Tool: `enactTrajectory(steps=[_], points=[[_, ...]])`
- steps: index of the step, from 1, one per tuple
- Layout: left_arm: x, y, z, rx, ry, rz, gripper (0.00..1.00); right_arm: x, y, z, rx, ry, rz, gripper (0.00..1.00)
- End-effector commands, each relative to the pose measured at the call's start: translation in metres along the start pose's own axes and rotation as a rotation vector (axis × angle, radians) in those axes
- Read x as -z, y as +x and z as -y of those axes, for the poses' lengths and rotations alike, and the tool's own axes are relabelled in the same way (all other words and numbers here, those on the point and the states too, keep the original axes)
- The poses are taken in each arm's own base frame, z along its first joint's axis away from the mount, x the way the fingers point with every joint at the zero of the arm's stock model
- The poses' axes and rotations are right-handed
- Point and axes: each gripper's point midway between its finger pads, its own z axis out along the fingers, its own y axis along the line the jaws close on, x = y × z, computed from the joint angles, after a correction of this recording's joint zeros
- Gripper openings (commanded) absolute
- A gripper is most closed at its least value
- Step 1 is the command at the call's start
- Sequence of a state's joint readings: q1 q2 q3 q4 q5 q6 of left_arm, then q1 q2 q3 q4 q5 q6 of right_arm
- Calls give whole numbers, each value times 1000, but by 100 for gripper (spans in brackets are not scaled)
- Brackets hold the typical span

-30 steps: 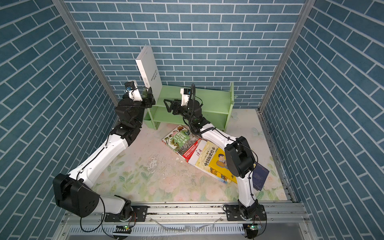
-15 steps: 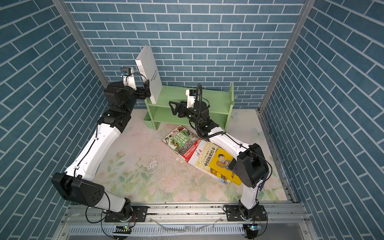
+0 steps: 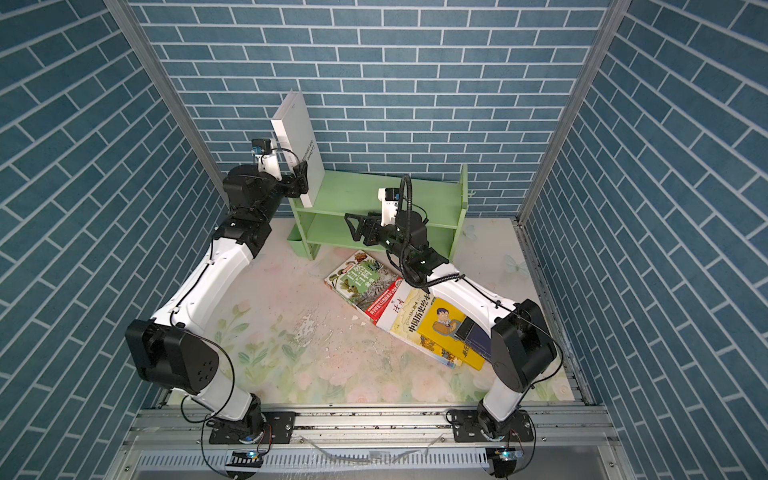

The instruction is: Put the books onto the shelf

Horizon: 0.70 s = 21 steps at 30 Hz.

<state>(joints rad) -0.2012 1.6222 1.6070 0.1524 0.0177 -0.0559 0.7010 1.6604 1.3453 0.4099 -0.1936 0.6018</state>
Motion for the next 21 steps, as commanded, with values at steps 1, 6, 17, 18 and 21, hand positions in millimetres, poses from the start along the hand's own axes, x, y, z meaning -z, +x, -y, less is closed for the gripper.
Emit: enactTrajectory(steps=[1, 6, 17, 18, 21], points=[[-2, -11, 4, 22, 28, 86, 77, 13, -18, -10, 28, -6, 42, 86], [-8, -8, 2, 19, 17, 109, 62, 14, -17, -8, 27, 6, 38, 86], [-11, -7, -2, -36, -13, 126, 44, 15, -13, -5, 25, 16, 35, 86], [-11, -6, -3, -43, -19, 124, 44, 16, -13, -4, 25, 16, 36, 86], [-9, -6, -4, -74, -26, 118, 40, 17, -12, -4, 24, 19, 32, 86]])
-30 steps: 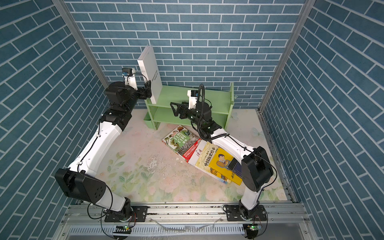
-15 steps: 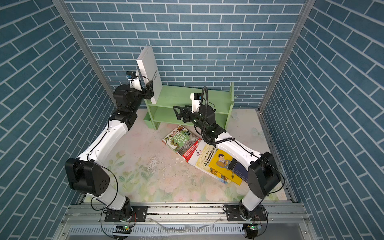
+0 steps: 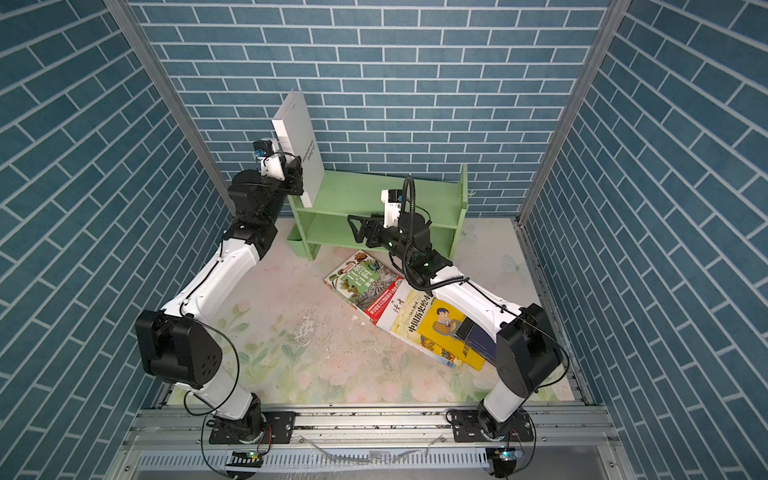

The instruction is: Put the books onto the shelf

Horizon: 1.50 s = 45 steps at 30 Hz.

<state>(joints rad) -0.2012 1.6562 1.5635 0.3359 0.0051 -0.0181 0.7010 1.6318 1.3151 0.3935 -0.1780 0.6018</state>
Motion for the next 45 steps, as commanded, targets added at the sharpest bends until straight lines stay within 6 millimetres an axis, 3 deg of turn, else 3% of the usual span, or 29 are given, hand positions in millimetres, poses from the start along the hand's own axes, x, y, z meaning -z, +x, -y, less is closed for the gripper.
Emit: enactTrajectory(steps=[1, 11, 17, 22, 29, 45], points=[[2, -1, -3, -52, -16, 11, 38, 10, -14, -6, 26, -1, 38, 86], [4, 9, -10, -122, -57, 5, 33, 12, -12, 0, 22, 33, 29, 86], [0, 11, -4, -121, -24, 2, 39, 12, -10, 4, 19, 48, 22, 86], [-3, 14, -9, -124, -47, -1, 31, 12, -9, 5, 21, 55, 18, 86], [0, 12, -18, -139, -95, 10, 30, 12, -8, 6, 26, 66, 12, 86], [9, 6, -36, 30, -184, 21, 29, 12, -7, 9, 24, 74, 4, 86]])
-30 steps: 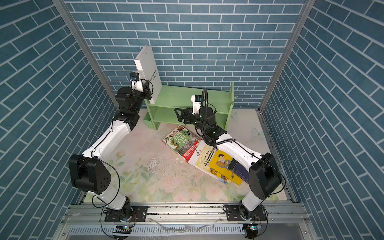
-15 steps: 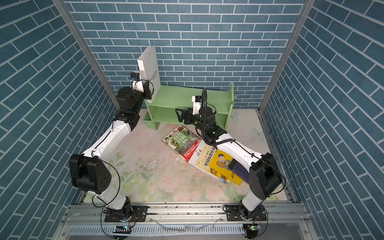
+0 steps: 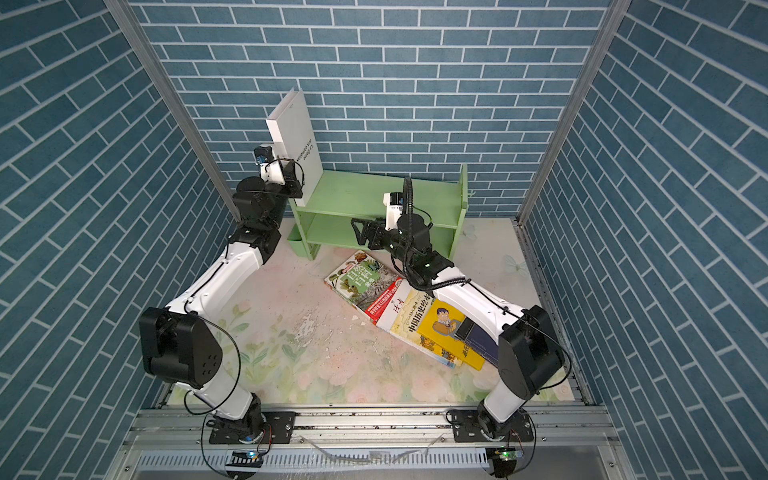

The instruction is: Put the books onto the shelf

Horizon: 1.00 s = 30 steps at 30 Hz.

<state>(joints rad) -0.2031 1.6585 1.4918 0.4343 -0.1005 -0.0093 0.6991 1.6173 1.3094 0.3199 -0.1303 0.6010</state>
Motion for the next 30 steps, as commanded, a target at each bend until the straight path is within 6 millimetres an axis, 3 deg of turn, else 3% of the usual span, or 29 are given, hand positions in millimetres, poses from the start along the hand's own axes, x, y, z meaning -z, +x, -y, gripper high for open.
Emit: enactTrajectory(steps=[1, 8, 16, 21, 30], points=[[5, -7, -19, 48, -83, -13, 29, 9, -12, -4, 31, 1, 32, 86], [8, -12, -19, 27, -84, -15, 28, 9, -11, -3, 30, 5, 29, 86], [10, -10, -5, -59, -41, -18, 28, 9, -9, 0, 28, 19, 23, 86], [11, -11, -10, -52, -73, -30, 29, 9, -9, 2, 25, 23, 22, 86], [11, -9, -12, -48, -90, -37, 47, 9, -8, 3, 22, 29, 19, 86]])
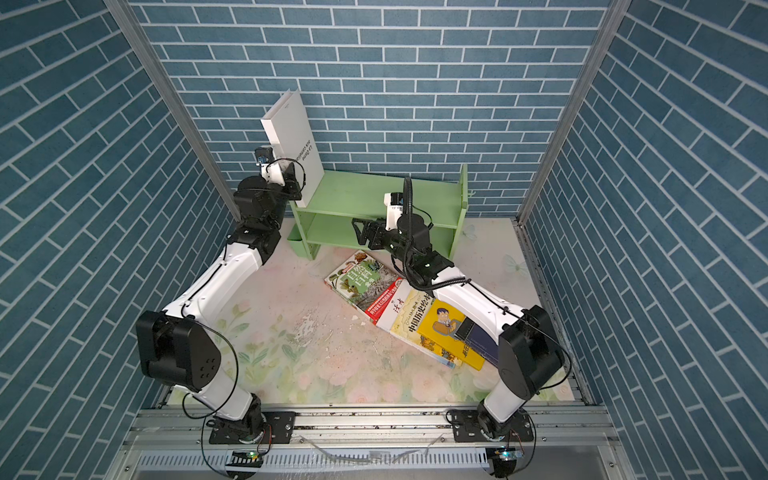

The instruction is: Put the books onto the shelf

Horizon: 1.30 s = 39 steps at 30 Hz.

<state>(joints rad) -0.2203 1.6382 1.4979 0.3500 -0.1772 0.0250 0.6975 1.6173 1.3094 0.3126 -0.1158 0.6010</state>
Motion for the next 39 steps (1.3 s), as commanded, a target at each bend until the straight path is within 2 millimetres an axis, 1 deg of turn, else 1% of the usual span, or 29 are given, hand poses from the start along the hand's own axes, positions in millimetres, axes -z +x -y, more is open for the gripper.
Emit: enactTrajectory(steps=[1, 2, 7, 12, 17, 21, 24, 27, 28, 29, 30, 32, 33, 35, 39], points=[[6, -17, -8, -2, -30, 26, 51, 9, -7, 0, 23, 14, 13, 86], [7, -19, -8, 0, -26, 32, 53, 9, -8, -1, 23, 11, 15, 86], [10, -26, -4, -9, -7, 43, 57, 8, -7, 0, 21, 11, 13, 86], [15, -30, -1, -18, 4, 52, 65, 8, -7, 0, 18, 9, 11, 86], [25, -38, 0, -3, 25, 73, 71, 8, -7, -1, 18, 7, 10, 86], [36, -49, 6, 38, 77, 97, 76, 9, -8, -3, 26, 3, 5, 86], [52, -57, 14, 88, 141, 105, 78, 13, -8, -2, 56, 14, -9, 86], [74, -60, 13, 154, 165, 82, 82, 21, -3, 0, 89, 40, -42, 86], [82, -57, 11, 177, 167, 63, 84, 25, -2, 1, 101, 48, -51, 86], [93, -59, 9, 207, 171, 56, 90, 30, 1, 2, 110, 58, -63, 87], [103, -59, 8, 231, 181, 52, 98, 34, 3, 4, 117, 69, -74, 87], [123, -58, 8, 277, 198, 34, 100, 45, 11, 6, 130, 82, -107, 88], [131, -54, 8, 300, 201, 14, 100, 50, 12, 10, 135, 107, -110, 88], [147, -43, 7, 339, 204, -38, 100, 60, 20, 13, 140, 129, -136, 89], [178, -10, 4, 426, 195, -159, 100, 78, 49, 28, 131, 193, -207, 90]])
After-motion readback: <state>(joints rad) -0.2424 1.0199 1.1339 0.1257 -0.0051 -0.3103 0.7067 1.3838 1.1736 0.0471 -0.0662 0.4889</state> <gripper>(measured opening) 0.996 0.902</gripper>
